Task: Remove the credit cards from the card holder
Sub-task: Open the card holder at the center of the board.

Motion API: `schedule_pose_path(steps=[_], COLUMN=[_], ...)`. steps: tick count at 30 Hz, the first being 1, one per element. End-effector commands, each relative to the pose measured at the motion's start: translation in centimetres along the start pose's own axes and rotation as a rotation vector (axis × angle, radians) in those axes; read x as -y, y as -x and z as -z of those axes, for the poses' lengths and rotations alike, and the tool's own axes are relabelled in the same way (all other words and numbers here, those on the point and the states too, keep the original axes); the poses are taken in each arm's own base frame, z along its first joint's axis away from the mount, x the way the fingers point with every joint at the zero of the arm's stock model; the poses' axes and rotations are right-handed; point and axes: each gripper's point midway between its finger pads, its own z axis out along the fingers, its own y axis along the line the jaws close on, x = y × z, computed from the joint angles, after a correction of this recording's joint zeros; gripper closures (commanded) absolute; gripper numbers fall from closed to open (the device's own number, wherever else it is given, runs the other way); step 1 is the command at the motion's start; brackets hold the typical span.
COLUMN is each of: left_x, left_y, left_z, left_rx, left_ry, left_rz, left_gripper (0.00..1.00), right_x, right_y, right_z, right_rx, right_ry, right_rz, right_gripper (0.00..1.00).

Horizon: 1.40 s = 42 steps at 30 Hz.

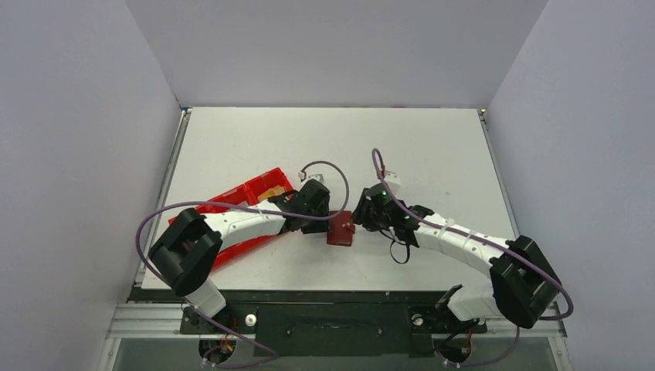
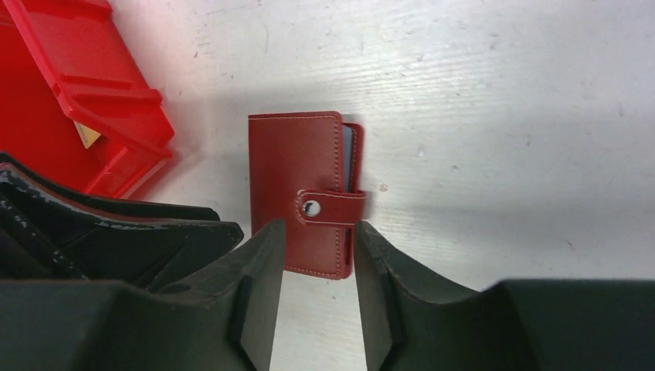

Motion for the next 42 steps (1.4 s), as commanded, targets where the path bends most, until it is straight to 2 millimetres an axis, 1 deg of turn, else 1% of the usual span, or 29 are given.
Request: schedule_pose_path(steps=[1,3,5,6,9,10,11,12,17,20,25,29,31,32,33,34,35,36,37,38,42], left_x=[0.0,-0.6,-1.1,-1.3,-2.1,-2.2,-2.4,-2.5,-3.0,-3.1,-3.4,-3.4,-3.4,-3.4,-3.4,-3.4,-3.4,-3.4,-3.4,-3.4,-3.3], left_y=[1.1,1.5,1.8,1.9,2.1,2.1,2.2,2.2,2.4,2.4,2.4,2.3,2.3,2.3,2.3,2.3,2.3,2.4,2.4,2.4,2.4], left_z=[1.3,1.9,2.3,2.4,2.7,2.8,2.8,2.8,3.0,3.1,3.1,3.1,3.2,3.2,3.1,3.2,3.2,3.1,3.1,3.1,3.2], left_rx=[0.056,0.077,0.090,0.091,0.095,0.096,0.100,0.098,0.104,0.103,0.098,0.097,0.097,0.096,0.094,0.095,0.096,0.095,0.094,0.093,0.092], left_ry=[0.010,0.024,0.033,0.039,0.053,0.055,0.056,0.057,0.056,0.054,0.055,0.052,0.051,0.051,0.050,0.049,0.049,0.049,0.048,0.049,0.047], left_rz=[0.025,0.043,0.055,0.058,0.074,0.077,0.083,0.085,0.100,0.101,0.101,0.100,0.099,0.097,0.096,0.096,0.097,0.096,0.095,0.095,0.090], left_gripper=[0.65,0.65,0.65,0.64,0.64,0.64,0.64,0.64,0.63,0.63,0.63,0.63,0.63,0.63,0.63,0.63,0.63,0.63,0.63,0.63,0.63], right_x=[-0.7,-1.2,-1.5,-1.5,-1.3,-0.9,-1.3,-1.0,-1.6,-1.9,-1.6,-1.0,-0.8,-0.7,-0.6,-0.5,-0.4,-0.3,-0.3,-0.2,0.1], right_y=[0.9,0.5,0.4,0.5,0.2,0.0,0.0,-0.2,-0.5,-1.1,-1.5,-1.5,-1.6,-1.5,-1.5,-1.5,-1.5,-1.4,-1.4,-1.2,-0.5], right_z=[-0.4,-0.7,-0.9,-1.0,-1.6,-1.8,-1.8,-2.1,-3.1,-3.7,-4.3,-4.5,-4.6,-4.6,-4.6,-4.6,-4.7,-4.6,-4.6,-4.5,-3.5], right_rx=[0.059,0.061,0.064,0.067,0.056,0.051,0.052,0.047,0.040,0.028,0.020,0.025,0.027,0.029,0.032,0.033,0.034,0.038,0.042,0.047,0.072], right_ry=[-0.109,-0.128,-0.151,-0.158,-0.196,-0.218,-0.218,-0.234,-0.245,-0.245,-0.264,-0.289,-0.299,-0.302,-0.307,-0.311,-0.317,-0.320,-0.323,-0.328,-0.344], right_rz=[0.135,0.171,0.198,0.203,0.229,0.244,0.251,0.264,0.291,0.301,0.310,0.317,0.319,0.319,0.320,0.320,0.321,0.321,0.320,0.319,0.320], right_gripper=[0.61,0.51,0.46,0.46,0.46,0.47,0.47,0.48,0.50,0.50,0.52,0.58,0.66,0.72,0.75,0.81,0.85,0.91,0.94,1.00,1.00])
